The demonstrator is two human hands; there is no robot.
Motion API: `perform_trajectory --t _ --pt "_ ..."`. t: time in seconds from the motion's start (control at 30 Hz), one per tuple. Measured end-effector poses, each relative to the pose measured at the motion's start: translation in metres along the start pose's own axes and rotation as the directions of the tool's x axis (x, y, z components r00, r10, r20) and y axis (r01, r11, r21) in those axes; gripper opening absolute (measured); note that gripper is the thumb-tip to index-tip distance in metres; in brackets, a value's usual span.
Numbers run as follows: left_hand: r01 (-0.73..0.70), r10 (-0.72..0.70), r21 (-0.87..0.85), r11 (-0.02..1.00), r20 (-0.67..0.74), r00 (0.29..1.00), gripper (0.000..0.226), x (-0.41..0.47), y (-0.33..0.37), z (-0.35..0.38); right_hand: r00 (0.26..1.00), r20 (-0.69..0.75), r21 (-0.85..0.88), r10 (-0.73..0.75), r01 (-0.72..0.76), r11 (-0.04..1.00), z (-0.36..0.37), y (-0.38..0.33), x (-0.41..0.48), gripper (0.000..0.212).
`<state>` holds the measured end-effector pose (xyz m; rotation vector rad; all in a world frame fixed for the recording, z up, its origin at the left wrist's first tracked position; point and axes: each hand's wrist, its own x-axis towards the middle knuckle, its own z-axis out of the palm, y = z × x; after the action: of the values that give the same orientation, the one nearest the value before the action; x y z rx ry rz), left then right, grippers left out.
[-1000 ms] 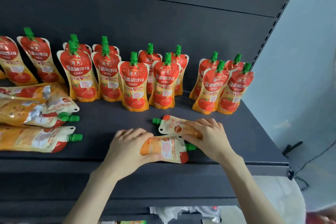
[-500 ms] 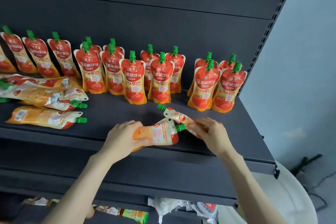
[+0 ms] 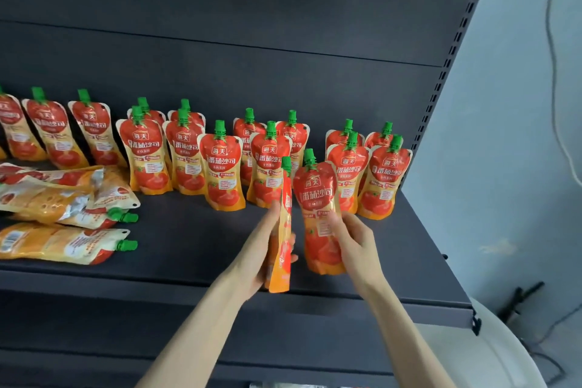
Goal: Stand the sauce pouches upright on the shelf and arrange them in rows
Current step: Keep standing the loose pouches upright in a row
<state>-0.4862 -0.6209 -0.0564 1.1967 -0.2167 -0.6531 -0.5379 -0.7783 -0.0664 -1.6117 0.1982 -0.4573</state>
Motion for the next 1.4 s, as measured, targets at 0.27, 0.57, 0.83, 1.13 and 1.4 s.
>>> perform_trajectory --t 0.27,0.57,0.83,1.13,1.4 --pt "-0.063 0.069 0.083 0.995 -0.062 0.996 0.028 0.022 0.007 -0.011 0.995 -0.071 0.024 -0.075 0.077 0.997 -0.009 0.0 0.007 0.01" --pt "-0.186 0.214 0.401 0.897 -0.026 0.976 0.028 0.046 0.025 -0.038 0.991 -0.061 0.059 -0.119 0.123 0.991 -0.003 0.012 0.025 0.019" --pt "-0.199 0.2 0.48 0.855 0.049 0.979 0.033 0.039 0.001 -0.055 0.988 0.157 -0.076 -0.008 0.02 0.997 -0.021 0.02 0.022 0.037" --pt "-0.267 0.347 0.548 0.792 -0.045 0.937 0.043 0.059 -0.012 -0.049 0.995 -0.012 -0.168 -0.099 0.096 0.981 -0.018 0.03 0.03 0.043" --pt "-0.273 0.405 0.632 0.726 -0.072 0.911 0.048 0.061 -0.024 -0.045 0.999 0.01 -0.378 -0.052 0.052 0.924 -0.019 0.043 0.03 0.055"
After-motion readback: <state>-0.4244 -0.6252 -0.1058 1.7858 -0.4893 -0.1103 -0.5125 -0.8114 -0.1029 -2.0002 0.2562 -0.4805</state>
